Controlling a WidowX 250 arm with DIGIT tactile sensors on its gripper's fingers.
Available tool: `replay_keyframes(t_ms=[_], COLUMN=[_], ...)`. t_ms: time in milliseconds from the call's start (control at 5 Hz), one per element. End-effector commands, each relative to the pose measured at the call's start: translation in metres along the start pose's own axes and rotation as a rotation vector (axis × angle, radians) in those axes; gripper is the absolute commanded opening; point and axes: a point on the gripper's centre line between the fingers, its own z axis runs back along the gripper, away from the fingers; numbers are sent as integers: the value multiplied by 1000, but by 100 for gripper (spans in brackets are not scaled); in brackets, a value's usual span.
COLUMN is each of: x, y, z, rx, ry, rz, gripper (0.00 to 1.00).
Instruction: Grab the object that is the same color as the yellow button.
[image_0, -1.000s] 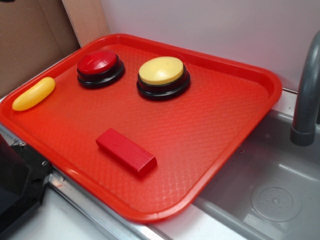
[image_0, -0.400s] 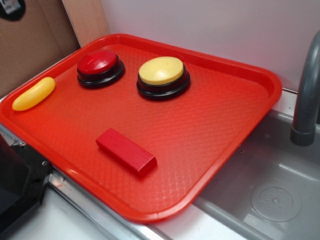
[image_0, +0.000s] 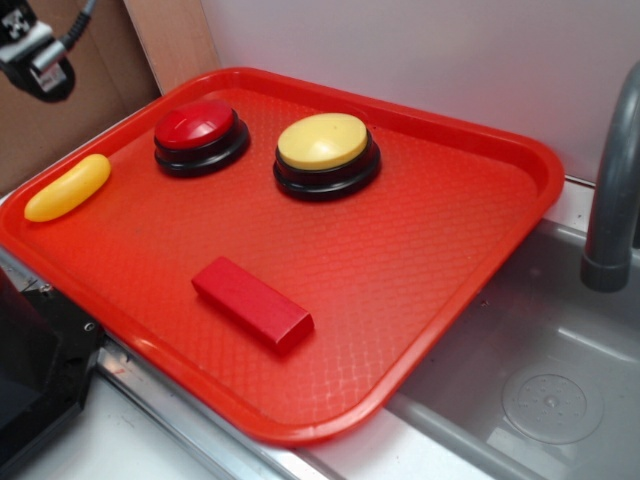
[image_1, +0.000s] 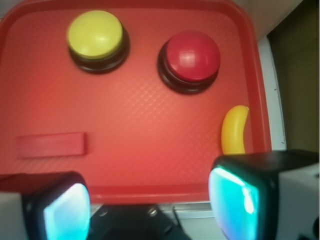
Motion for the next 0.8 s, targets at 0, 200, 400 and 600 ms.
replay_keyframes(t_ms=[0,200,400,600], x=[6,4,-1,-4], y=[46,62,74,85], z=[-53,-78,-101,-122], rx=[4,33,43,70], ry=[-4,-10,6,3], rz=[98,73,98,106], gripper=[100,100,100,100])
